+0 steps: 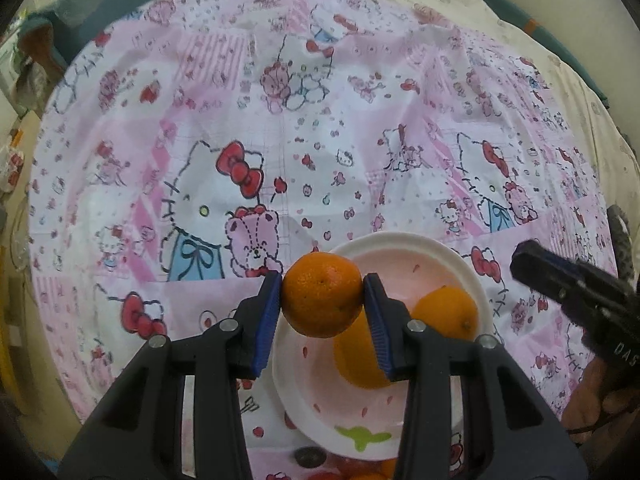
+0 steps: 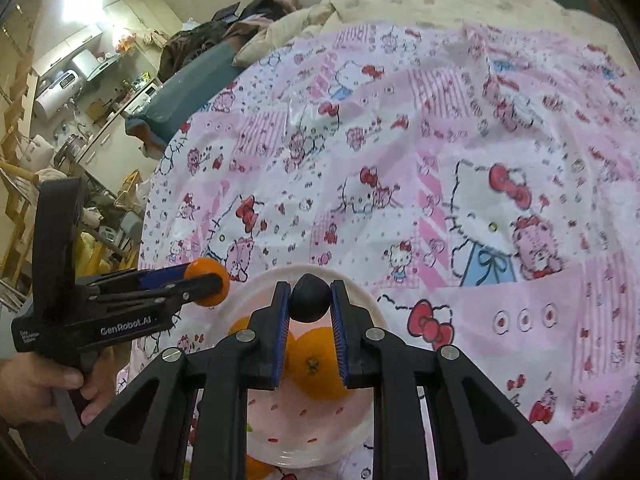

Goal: Organize fruits
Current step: 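Carry the orange over the plate with the left tool while the right tool carries the dark plum, then release the orange onto the plate with the left tool while the right tool releases the plum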

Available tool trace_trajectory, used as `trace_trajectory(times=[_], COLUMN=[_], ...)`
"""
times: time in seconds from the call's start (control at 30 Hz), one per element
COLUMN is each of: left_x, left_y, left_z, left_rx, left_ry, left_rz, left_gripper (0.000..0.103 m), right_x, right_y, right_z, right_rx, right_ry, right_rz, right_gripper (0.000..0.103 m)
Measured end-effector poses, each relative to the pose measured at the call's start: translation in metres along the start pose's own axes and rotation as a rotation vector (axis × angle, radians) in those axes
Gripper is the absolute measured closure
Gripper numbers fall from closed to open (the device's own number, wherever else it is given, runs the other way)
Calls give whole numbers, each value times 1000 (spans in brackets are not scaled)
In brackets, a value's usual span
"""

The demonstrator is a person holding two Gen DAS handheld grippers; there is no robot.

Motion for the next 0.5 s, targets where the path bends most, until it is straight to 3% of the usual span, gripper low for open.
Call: trace_trajectory(times=[0.27, 0.5], left_x=[6, 6], left_y=[6, 0], left_z=[-21, -31], left_rx=[52, 61], left_ry=[65, 93], left_rz=[58, 81], left_gripper=[66, 65], right_x=[-3, -7], right_y=[13, 18], right_z=[-29, -41], right_rx=[96, 128], right_ry=[-79, -95], right_rz=[-70, -113], right_gripper=[82, 78])
Point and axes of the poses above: each gripper's, at about its wrist camera, not at the fingertips, and z roughly against the way its jaws point, x to its left, y to its underside, the point moved 5 cm from there along -z, roughly the way its jaws point, and after that the axes turned 9 degrees about -x, right-handed, at the moved point
